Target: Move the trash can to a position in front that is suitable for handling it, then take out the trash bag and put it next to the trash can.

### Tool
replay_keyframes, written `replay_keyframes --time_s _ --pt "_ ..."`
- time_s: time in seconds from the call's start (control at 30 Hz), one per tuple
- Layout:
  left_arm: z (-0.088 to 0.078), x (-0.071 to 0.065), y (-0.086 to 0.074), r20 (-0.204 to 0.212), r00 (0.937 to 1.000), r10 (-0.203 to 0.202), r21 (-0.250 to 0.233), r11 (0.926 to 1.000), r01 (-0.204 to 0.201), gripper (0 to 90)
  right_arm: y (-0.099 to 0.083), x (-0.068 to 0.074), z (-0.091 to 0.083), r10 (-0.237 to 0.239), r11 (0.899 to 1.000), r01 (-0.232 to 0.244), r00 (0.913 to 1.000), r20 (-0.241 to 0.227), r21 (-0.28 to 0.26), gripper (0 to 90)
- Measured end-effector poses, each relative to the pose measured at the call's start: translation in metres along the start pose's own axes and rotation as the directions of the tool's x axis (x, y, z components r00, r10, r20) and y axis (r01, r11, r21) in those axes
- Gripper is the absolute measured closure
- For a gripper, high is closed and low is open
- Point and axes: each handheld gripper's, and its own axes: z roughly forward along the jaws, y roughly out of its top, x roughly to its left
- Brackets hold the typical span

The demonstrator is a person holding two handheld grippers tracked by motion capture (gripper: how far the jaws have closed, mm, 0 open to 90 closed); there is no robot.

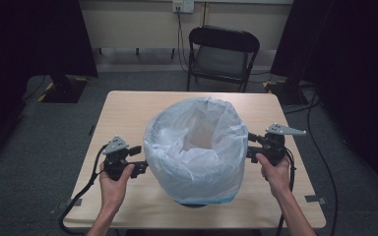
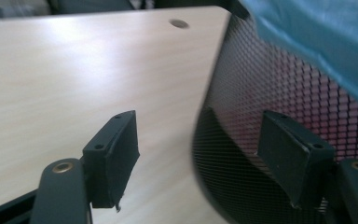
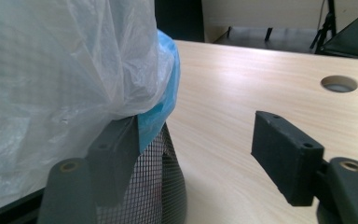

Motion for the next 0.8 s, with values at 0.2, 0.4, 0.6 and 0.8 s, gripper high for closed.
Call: replay_keyframes --time_s 0.2,0.4,0.6,0.8 --pt "-0.030 0.009 0.008 -0.014 0.9998 0.014 -0.044 0.9989 -0.015 27.1 0.009 0.002 -0.009 -0.016 1.000 0.017 0.9995 0.027 -0.015 25.4" --pt "-0.052 0.006 0.012 -0.018 0.9986 0.050 -0.071 0.9961 -0.052 27.2 0.019 -0.005 -0.018 -0.012 1.000 0.014 0.9976 0.068 -0.026 24.9" --pt "-0.072 -0.020 0.024 -0.001 0.9938 0.111 -0.109 0.9879 -0.111 29.2 0.031 0.007 -0.039 -0.029 0.994 0.036 0.9969 0.073 -0.105 29.6" --pt "-0.080 -0.043 0.045 0.050 0.9880 0.146 -0.142 0.9802 -0.138 32.1 0.040 0.016 -0.060 -0.037 0.987 0.044 0.9981 0.049 -0.155 35.9"
